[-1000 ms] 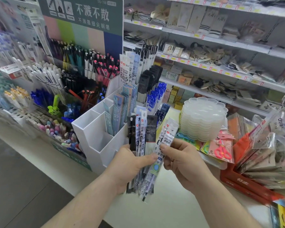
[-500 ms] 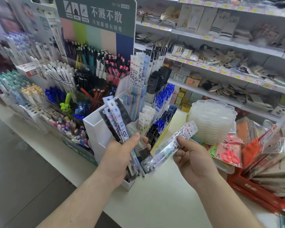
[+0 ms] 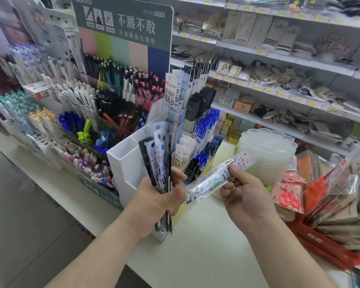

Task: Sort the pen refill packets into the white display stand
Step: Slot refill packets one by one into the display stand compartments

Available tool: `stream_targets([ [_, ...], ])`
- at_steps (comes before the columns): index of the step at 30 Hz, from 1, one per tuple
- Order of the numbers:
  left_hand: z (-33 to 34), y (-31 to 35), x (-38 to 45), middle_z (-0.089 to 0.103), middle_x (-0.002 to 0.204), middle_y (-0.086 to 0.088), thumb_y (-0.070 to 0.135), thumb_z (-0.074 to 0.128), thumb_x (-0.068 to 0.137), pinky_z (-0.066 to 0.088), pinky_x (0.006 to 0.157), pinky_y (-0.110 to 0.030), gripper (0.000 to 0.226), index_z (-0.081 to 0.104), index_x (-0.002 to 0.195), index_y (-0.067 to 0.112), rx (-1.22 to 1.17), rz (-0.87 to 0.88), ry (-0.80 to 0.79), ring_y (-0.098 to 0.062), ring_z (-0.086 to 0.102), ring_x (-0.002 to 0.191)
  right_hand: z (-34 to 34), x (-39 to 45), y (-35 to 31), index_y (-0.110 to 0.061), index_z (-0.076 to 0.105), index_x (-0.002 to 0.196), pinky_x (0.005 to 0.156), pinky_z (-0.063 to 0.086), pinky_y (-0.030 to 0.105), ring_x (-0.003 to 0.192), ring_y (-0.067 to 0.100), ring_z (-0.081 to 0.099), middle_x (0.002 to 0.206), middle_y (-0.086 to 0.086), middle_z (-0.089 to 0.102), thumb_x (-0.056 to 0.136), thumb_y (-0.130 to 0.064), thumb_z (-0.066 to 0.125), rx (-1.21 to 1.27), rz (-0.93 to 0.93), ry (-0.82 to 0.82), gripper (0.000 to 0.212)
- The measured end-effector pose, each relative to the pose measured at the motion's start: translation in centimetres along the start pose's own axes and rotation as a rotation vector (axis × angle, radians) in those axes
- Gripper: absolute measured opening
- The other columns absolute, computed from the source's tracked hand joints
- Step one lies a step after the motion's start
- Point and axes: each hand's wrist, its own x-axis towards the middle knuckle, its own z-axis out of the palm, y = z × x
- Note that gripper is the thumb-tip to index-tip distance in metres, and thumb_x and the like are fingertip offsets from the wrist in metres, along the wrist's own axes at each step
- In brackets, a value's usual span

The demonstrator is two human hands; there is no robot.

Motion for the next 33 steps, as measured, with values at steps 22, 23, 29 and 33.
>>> stream_targets([
  [22, -1.9, 5.2, -1.0, 0.065, 0.068, -0.022, 0.006, 0.086, 0.064, 0.045, 0.043, -0.024, 0.021, 0.072, 0.076, 0.014, 0.029, 0.000, 0.253, -0.020, 0.061, 0.047, 5.0, -0.5, -0.6, -0.005, 0.060, 0.078, 0.042, 0.050, 0.019, 0.044, 0.012, 0.058, 0.059, 0.009, 0.058, 0.082, -0.014, 0.062, -0.243, 0.047, -0.330, 0.010],
  [23, -2.2, 5.4, -0.9, 0.065, 0.073, -0.022, 0.009, 0.086, 0.063, 0.044, 0.043, -0.024, 0.020, 0.071, 0.076, 0.013, 0.032, 0.015, 0.297, -0.020, 0.062, 0.050, 5.6, -0.2, -1.2, -0.004, 0.059, 0.079, 0.042, 0.051, 0.019, 0.044, 0.012, 0.059, 0.060, 0.010, 0.059, 0.086, -0.012, 0.060, -0.268, 0.005, -0.320, 0.011],
  [29, -3.4, 6.7, -0.2, 0.066, 0.077, -0.015, 0.002, 0.071, 0.080, 0.044, 0.043, -0.025, 0.011, 0.065, 0.080, 0.011, 0.027, 0.070, 0.460, -0.019, 0.063, 0.054, 11.1, 1.4, -6.3, -0.007, 0.057, 0.090, 0.047, 0.053, 0.020, 0.047, 0.012, 0.060, 0.066, 0.007, 0.071, 0.094, -0.005, 0.063, -0.477, -0.508, -0.232, 0.007],
  [33, -3.6, 7.1, 0.4, 0.065, 0.072, -0.011, -0.002, 0.066, 0.088, 0.044, 0.044, -0.025, 0.017, 0.065, 0.079, 0.013, 0.039, 0.050, 0.459, -0.018, 0.061, 0.052, 15.2, 3.1, -6.4, -0.012, 0.061, 0.084, 0.044, 0.047, 0.022, 0.049, 0.012, 0.062, 0.074, 0.008, 0.070, 0.087, -0.009, 0.072, -0.785, -0.779, -0.211, 0.013],
])
